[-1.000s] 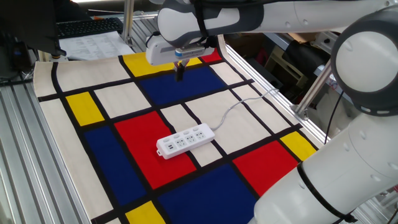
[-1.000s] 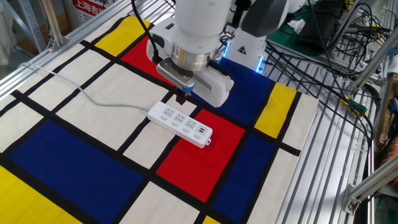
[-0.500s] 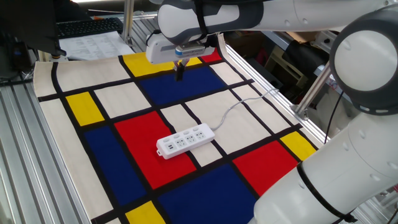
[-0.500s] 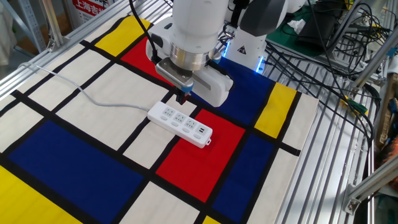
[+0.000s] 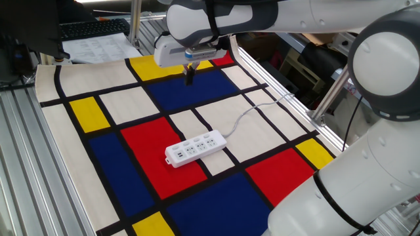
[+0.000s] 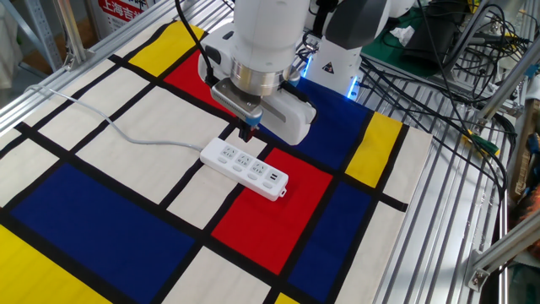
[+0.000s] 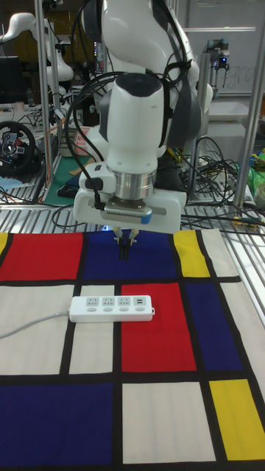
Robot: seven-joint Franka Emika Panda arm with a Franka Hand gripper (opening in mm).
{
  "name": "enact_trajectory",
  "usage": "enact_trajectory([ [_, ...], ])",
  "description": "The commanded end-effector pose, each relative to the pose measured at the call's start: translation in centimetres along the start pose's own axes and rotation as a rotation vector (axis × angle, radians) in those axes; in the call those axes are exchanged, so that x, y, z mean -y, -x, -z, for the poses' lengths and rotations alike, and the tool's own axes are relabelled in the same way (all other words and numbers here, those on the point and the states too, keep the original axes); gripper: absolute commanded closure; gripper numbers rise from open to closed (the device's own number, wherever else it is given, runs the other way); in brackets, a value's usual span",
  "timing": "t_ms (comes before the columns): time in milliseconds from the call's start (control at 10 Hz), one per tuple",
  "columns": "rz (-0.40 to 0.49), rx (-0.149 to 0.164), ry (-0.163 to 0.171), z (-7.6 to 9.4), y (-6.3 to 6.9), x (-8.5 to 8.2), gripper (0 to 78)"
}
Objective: Turn on the power strip by pressing the button
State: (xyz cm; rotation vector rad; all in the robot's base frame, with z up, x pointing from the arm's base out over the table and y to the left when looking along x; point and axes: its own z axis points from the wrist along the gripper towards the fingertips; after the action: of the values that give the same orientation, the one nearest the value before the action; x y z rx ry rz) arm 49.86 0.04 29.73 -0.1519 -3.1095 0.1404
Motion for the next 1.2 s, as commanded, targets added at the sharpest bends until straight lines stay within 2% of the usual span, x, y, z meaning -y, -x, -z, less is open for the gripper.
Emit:
enact_trajectory([
  [100,-0.006,0.001,0.002,0.15,0.04,-0.01,77.6],
  [1200,-0.009,-0.015,0.022,0.10,0.04,-0.04,77.6],
])
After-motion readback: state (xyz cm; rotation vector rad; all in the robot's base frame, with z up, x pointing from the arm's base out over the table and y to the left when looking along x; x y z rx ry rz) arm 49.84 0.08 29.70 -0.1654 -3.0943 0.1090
